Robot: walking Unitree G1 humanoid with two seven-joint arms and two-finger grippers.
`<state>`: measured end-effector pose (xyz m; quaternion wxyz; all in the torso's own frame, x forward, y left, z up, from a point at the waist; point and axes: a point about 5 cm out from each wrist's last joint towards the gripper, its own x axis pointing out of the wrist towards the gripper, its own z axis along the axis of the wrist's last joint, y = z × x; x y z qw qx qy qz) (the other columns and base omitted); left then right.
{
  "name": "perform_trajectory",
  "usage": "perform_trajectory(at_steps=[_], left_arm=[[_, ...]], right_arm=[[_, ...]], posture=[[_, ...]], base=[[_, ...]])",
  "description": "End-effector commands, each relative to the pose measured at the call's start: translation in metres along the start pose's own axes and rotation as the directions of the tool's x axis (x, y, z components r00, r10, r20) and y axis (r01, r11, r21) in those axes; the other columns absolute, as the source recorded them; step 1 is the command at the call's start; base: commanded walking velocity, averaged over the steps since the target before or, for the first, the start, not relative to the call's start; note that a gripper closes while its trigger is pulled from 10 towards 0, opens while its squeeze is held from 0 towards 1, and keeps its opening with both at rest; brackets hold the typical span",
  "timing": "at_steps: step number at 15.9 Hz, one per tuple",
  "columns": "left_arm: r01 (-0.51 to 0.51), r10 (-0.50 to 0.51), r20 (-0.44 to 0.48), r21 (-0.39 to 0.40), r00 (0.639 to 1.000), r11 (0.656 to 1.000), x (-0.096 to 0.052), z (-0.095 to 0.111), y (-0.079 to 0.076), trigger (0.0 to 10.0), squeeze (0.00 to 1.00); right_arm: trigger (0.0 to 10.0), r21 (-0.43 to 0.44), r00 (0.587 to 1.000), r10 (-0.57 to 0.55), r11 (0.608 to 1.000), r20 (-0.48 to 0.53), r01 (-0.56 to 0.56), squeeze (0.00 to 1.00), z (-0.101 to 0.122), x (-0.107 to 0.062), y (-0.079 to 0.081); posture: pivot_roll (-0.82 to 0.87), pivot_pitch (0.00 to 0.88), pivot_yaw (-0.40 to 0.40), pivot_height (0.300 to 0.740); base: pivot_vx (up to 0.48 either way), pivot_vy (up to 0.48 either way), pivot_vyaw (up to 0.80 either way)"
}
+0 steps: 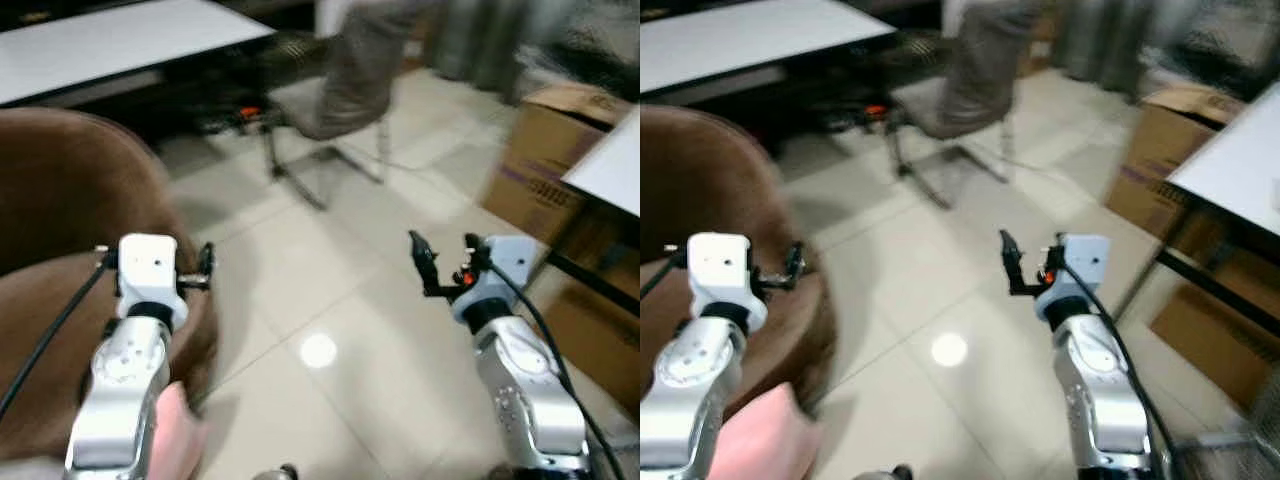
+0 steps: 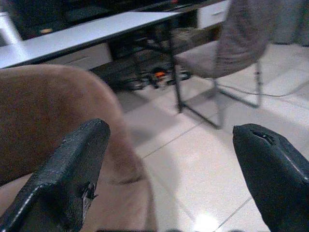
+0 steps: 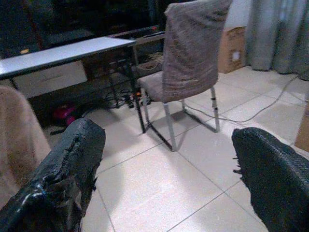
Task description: Move the pillow to the sofa from floor
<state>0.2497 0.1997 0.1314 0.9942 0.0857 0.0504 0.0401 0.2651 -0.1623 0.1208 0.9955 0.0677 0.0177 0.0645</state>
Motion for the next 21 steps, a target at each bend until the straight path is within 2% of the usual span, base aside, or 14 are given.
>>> perform_trajectory(at_steps=[1, 4, 6, 7, 8, 9, 10, 12, 16, 17, 21], left_arm=[[-0.006, 0.006, 0.017, 0.018, 1.000, 1.000, -0.0015, 0.0030, 0.0015, 10.0, 1.00], [-0.004, 0.003, 0.024, 0.026, 1.000, 1.000, -0.0016, 0.0047, 0.0018, 10.0, 1.00], [0.024, -0.026, 0.035, 0.039, 0.999, 0.999, -0.0004, 0.0074, -0.0015, 10.0, 1.00], [0.027, -0.028, 0.040, 0.036, 0.999, 0.999, -0.0004, 0.0080, -0.0020, 10.0, 0.71], [0.025, -0.027, 0.051, 0.044, 0.998, 0.999, -0.0002, 0.0095, -0.0027, 10.0, 0.38], [0.028, -0.030, 0.054, 0.040, 0.998, 0.999, 0.0000, 0.0097, -0.0030, 10.0, 0.34], [0.029, -0.031, 0.052, 0.038, 0.998, 0.999, 0.0000, 0.0095, -0.0031, 10.0, 0.34], [0.041, -0.041, 0.041, 0.019, 0.998, 0.999, 0.0000, 0.0087, -0.0036, 10.0, 0.35], [0.049, -0.049, 0.047, 0.004, 0.998, 0.999, 0.0002, 0.0092, -0.0037, 10.0, 0.36], [0.051, -0.051, 0.046, 0.003, 0.998, 0.999, 0.0005, 0.0097, -0.0040, 10.0, 0.36], [0.052, -0.052, 0.045, -0.001, 0.998, 0.999, 0.0010, 0.0101, -0.0043, 10.0, 0.37]], right_arm=[[10.0, -0.014, 1.000, -0.029, 0.999, -0.002, 0.029, 1.00, 0.0000, -0.0004, -0.0055], [10.0, -0.012, 0.998, -0.056, 0.998, 0.005, 0.056, 1.00, 0.0005, -0.0024, -0.0072], [10.0, 0.062, 0.999, -0.043, 0.997, -0.017, 0.044, 1.00, -0.0004, -0.0027, -0.0057], [10.0, 0.051, 0.999, -0.040, 0.998, -0.020, 0.041, 1.00, -0.0005, -0.0024, -0.0052], [10.0, -0.046, 1.000, -0.029, 0.999, -0.011, 0.029, 1.00, -0.0002, -0.0014, -0.0048], [10.0, -0.080, 1.000, -0.020, 0.997, -0.011, 0.019, 1.00, -0.0013, -0.0011, -0.0043], [10.0, -0.041, 1.000, -0.025, 0.999, 0.001, 0.025, 1.00, -0.0021, -0.0008, -0.0036], [10.0, -0.105, 0.997, -0.072, 0.992, -0.039, 0.067, 1.00, -0.0051, -0.0009, -0.0087], [10.0, -0.096, 0.998, -0.052, 0.994, -0.039, 0.048, 1.00, -0.0054, -0.0007, -0.0030], [10.0, -0.109, 0.997, -0.059, 0.993, -0.040, 0.054, 0.00, -0.0051, -0.0005, -0.0029], [10.0, -0.145, 0.993, -0.108, 0.984, -0.041, 0.101, 0.00, -0.0036, 0.0003, -0.0081]], posture=[[0.07, 0.000, 0.010, 0.740], [0.07, 0.000, 0.014, 0.740], [0.07, 0.000, 0.017, 0.740], [0.07, 0.000, 0.017, 0.740], [0.07, 0.000, 0.017, 0.740], [0.07, 0.000, 0.017, 0.740], [0.07, 0.000, 0.017, 0.740], [0.07, 0.000, 0.018, 0.740], [0.07, 0.000, 0.018, 0.740], [0.07, 0.000, 0.017, 0.740], [0.07, 0.000, 0.015, 0.740]], base=[[0.000, 0.000, 0.80], [0.000, 0.000, 0.80], [0.000, 0.000, 0.80], [0.000, 0.000, 0.80], [0.000, 0.000, 0.80], [0.000, 0.000, 0.80], [0.000, 0.000, 0.80], [0.000, 0.000, 0.40], [0.134, 0.000, 0.00], [0.277, 0.000, 0.00], [0.289, 0.000, 0.00]])
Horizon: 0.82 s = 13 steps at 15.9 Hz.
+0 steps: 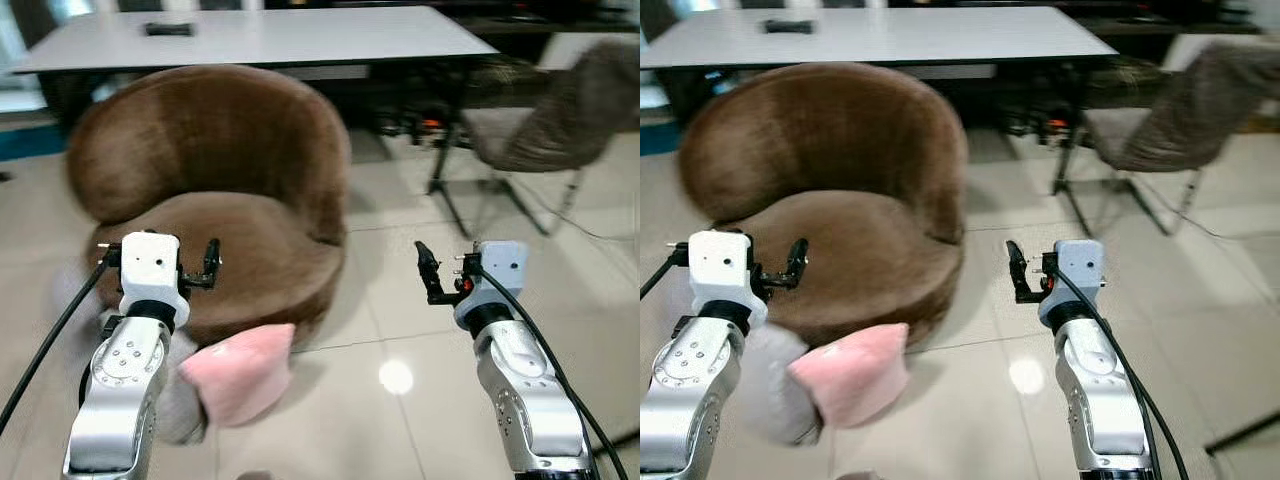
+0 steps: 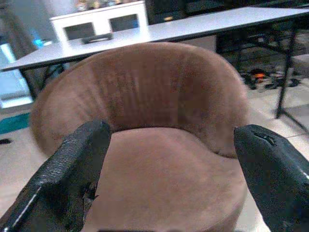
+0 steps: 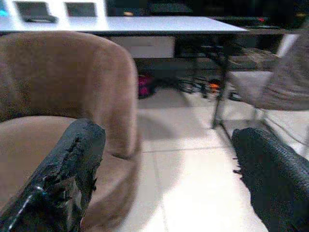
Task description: Move the pillow to the sofa from floor
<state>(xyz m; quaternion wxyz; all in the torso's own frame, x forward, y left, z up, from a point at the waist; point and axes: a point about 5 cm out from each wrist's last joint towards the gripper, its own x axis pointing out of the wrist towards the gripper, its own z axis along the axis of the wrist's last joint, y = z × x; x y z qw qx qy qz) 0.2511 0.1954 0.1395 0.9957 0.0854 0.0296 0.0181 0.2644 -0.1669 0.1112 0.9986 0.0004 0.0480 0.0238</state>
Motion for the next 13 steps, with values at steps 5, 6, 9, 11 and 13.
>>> perform_trajectory(at_steps=[5, 6, 9, 11, 13], left_arm=[[0.012, -0.012, 0.003, 0.000, 1.000, 1.000, 0.0023, 0.0022, -0.0005, 10.0, 0.38], [0.013, -0.013, 0.003, 0.000, 1.000, 1.000, 0.0024, 0.0024, -0.0004, 10.0, 0.38], [0.020, -0.020, 0.004, 0.005, 1.000, 1.000, 0.0023, 0.0025, -0.0007, 10.0, 0.38], [0.022, -0.022, 0.003, 0.006, 1.000, 1.000, 0.0023, 0.0023, -0.0006, 10.0, 0.37], [0.020, -0.020, 0.002, 0.007, 1.000, 1.000, 0.0019, 0.0019, -0.0003, 10.0, 0.38]], right_arm=[[10.0, -0.004, 1.000, -0.002, 1.000, 0.001, 0.002, 0.00, 0.0030, 0.0038, -0.0010], [10.0, -0.007, 1.000, -0.003, 1.000, -0.004, 0.003, 0.00, 0.0027, 0.0038, -0.0008], [10.0, -0.013, 1.000, -0.016, 1.000, 0.000, 0.016, 0.00, 0.0027, 0.0042, -0.0021], [10.0, -0.006, 1.000, -0.014, 1.000, 0.011, 0.015, 0.00, 0.0036, 0.0050, -0.0018], [10.0, -0.003, 1.000, -0.007, 1.000, 0.006, 0.007, 0.00, 0.0033, 0.0055, -0.0012]], posture=[[0.08, 0.000, 0.016, 0.740], [0.08, 0.000, 0.016, 0.740], [0.08, 0.000, 0.020, 0.740], [0.08, 0.000, 0.020, 0.740], [0.08, 0.000, 0.020, 0.740]], base=[[0.292, 0.000, 0.00], [0.292, 0.000, 0.80], [0.294, 0.000, 0.80], [0.292, 0.000, 0.00], [0.291, 0.000, 0.00]])
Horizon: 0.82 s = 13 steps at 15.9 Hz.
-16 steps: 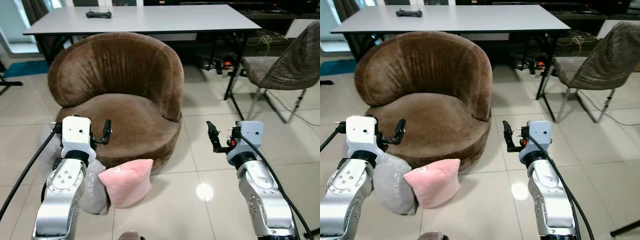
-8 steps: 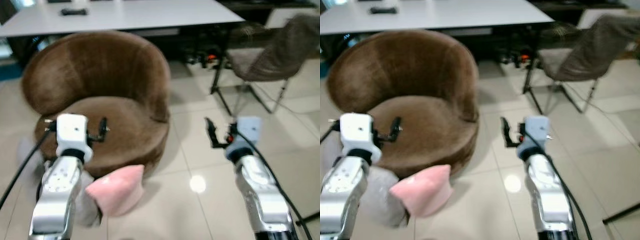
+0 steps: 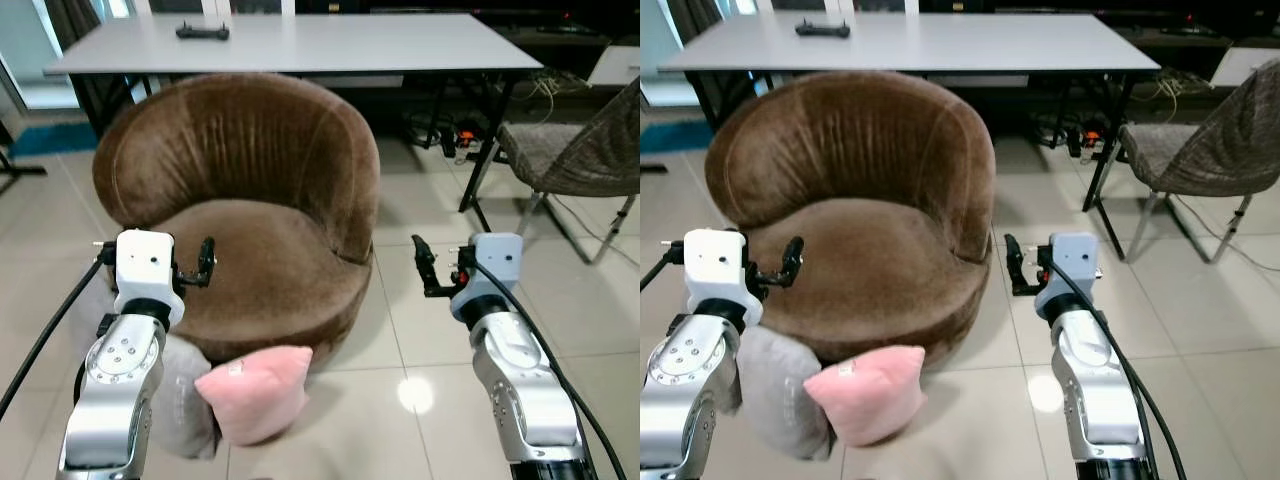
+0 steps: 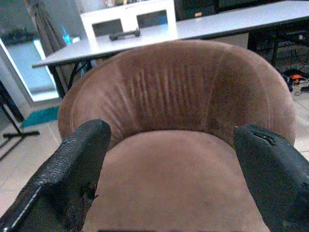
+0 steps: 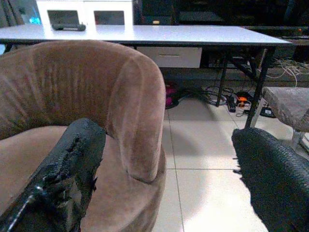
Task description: Move the pillow to the sofa from floor
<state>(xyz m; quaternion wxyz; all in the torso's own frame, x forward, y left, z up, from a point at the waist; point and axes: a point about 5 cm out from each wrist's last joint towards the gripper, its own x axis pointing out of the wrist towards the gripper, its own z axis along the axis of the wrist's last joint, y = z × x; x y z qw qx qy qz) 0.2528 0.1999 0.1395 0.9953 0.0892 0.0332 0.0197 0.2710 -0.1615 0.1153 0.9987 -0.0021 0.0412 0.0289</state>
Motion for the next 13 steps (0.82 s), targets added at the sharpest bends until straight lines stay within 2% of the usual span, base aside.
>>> perform_trajectory(at_steps=[1, 3, 4, 8, 13], left_arm=[[0.021, -0.021, 0.010, -0.001, 1.000, 1.000, -0.0004, 0.0026, -0.0044, 10.0, 0.38], [0.020, -0.020, 0.009, -0.001, 1.000, 1.000, -0.0008, 0.0025, -0.0039, 10.0, 0.38], [0.020, -0.020, 0.009, 0.000, 1.000, 1.000, -0.0009, 0.0024, -0.0038, 10.0, 0.38], [0.023, -0.023, 0.009, 0.003, 1.000, 1.000, -0.0021, 0.0018, -0.0040, 10.0, 0.39], [0.024, -0.024, 0.009, 0.004, 1.000, 1.000, -0.0040, 0.0010, -0.0037, 10.0, 0.39]], right_arm=[[10.0, 0.013, 1.000, -0.014, 1.000, -0.010, 0.014, 0.00, -0.0014, -0.0007, -0.0055], [10.0, -0.038, 1.000, 0.021, 0.999, -0.004, -0.021, 0.00, -0.0007, 0.0015, -0.0012], [10.0, -0.036, 1.000, 0.028, 0.999, -0.005, -0.028, 0.00, -0.0009, 0.0020, 0.0000], [10.0, -0.050, 0.998, 0.061, 0.997, -0.005, -0.062, 0.00, -0.0004, 0.0032, 0.0031], [10.0, -0.044, 0.999, 0.043, 0.998, 0.013, -0.042, 0.00, 0.0002, 0.0040, 0.0014]], posture=[[0.08, 0.000, 0.015, 0.740], [0.08, 0.000, 0.015, 0.740], [0.08, 0.000, 0.015, 0.740], [0.09, 0.000, 0.005, 0.740], [0.09, 0.000, 0.005, 0.740]], base=[[0.285, 0.000, 0.00], [0.281, 0.000, 0.00], [0.281, 0.000, 0.00], [0.278, 0.000, 0.80], [0.277, 0.000, 0.75]])
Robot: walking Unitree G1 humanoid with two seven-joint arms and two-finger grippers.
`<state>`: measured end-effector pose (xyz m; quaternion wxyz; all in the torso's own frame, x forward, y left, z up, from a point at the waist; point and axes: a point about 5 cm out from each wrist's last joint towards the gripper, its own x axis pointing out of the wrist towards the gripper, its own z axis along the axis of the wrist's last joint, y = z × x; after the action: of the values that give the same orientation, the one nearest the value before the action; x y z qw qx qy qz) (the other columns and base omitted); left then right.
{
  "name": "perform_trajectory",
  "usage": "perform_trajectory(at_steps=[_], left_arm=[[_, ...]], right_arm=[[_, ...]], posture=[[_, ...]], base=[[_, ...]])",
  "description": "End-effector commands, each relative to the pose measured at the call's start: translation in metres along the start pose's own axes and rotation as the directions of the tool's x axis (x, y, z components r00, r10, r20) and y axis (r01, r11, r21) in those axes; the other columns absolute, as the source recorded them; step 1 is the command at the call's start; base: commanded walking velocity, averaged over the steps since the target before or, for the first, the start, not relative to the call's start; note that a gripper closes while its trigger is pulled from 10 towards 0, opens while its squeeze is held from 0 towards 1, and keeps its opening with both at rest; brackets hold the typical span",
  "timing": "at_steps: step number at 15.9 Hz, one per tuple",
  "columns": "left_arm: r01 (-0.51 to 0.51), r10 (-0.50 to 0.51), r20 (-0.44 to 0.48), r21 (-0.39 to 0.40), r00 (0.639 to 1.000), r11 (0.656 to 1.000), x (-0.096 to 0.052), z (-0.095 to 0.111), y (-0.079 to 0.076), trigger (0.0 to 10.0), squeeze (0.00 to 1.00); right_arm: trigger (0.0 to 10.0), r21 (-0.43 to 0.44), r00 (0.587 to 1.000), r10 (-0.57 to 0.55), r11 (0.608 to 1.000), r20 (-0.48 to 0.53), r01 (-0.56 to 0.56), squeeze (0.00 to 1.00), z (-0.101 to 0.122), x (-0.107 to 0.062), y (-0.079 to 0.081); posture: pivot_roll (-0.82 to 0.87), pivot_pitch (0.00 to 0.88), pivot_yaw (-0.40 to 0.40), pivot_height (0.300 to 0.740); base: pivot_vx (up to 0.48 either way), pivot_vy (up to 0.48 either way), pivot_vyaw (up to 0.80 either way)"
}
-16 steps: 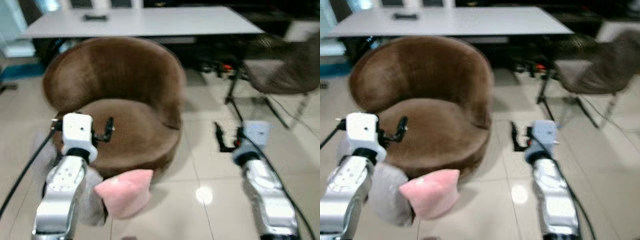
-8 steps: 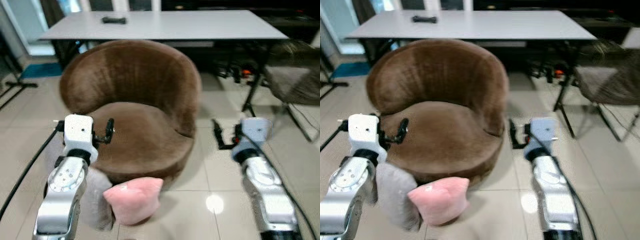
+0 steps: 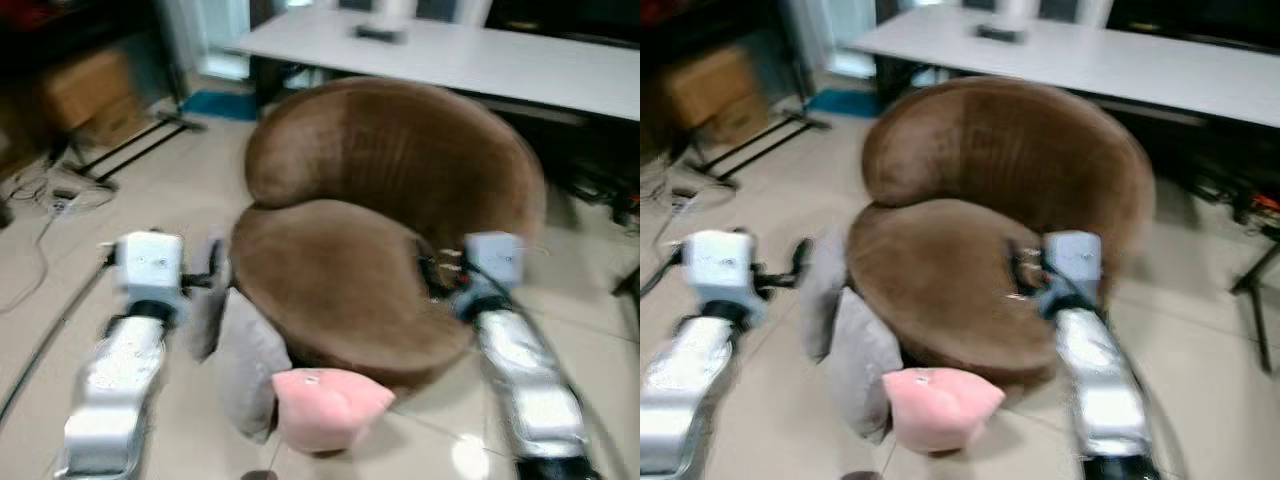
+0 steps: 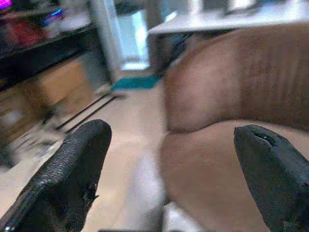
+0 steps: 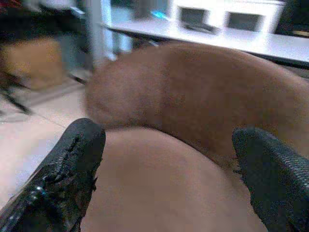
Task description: Move the pillow to the sofa from floor
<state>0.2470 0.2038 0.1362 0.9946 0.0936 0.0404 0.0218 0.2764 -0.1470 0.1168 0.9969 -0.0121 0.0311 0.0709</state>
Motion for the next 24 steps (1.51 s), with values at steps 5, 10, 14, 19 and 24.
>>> perform_trajectory(at_steps=[5, 10, 14, 19, 24], left_arm=[[0.032, -0.032, 0.022, -0.003, 0.999, 0.999, 0.000, 0.004, -0.007, 10.0, 0.40], [0.036, -0.036, 0.009, 0.013, 0.999, 0.999, 0.000, 0.001, -0.009, 10.0, 0.34], [0.025, -0.025, 0.031, 0.020, 0.999, 0.999, 0.001, 0.004, -0.007, 10.0, 0.36], [0.025, -0.026, 0.033, 0.017, 0.999, 1.000, 0.000, 0.003, -0.009, 10.0, 0.34], [0.017, -0.017, 0.046, 0.014, 0.999, 1.000, 0.000, 0.005, -0.008, 10.0, 0.38]], right_arm=[[10.0, 0.044, 0.995, -0.096, 0.994, -0.002, 0.096, 0.00, -0.001, -0.003, -0.020], [10.0, 0.036, 0.996, -0.086, 0.996, -0.016, 0.087, 0.00, -0.003, -0.005, -0.025], [10.0, -0.009, 0.999, -0.029, 1.000, -0.025, 0.029, 0.00, -0.003, -0.003, -0.020], [10.0, 0.013, 0.997, -0.073, 0.997, -0.040, 0.073, 0.00, -0.006, -0.003, -0.023], [10.0, 0.003, 0.995, -0.091, 0.996, -0.030, 0.091, 0.00, -0.004, -0.003, -0.025]], posture=[[0.09, 0.000, 0.010, 0.740], [0.08, 0.000, 0.012, 0.740], [0.08, 0.000, 0.006, 0.740], [0.09, 0.000, 0.001, 0.740], [0.09, 0.000, -0.006, 0.740]], base=[[0.271, 0.000, 0.00], [0.100, 0.000, 0.00], [0.000, -0.107, 0.20], [0.000, -0.288, 0.48], [0.000, 0.000, 0.00]])
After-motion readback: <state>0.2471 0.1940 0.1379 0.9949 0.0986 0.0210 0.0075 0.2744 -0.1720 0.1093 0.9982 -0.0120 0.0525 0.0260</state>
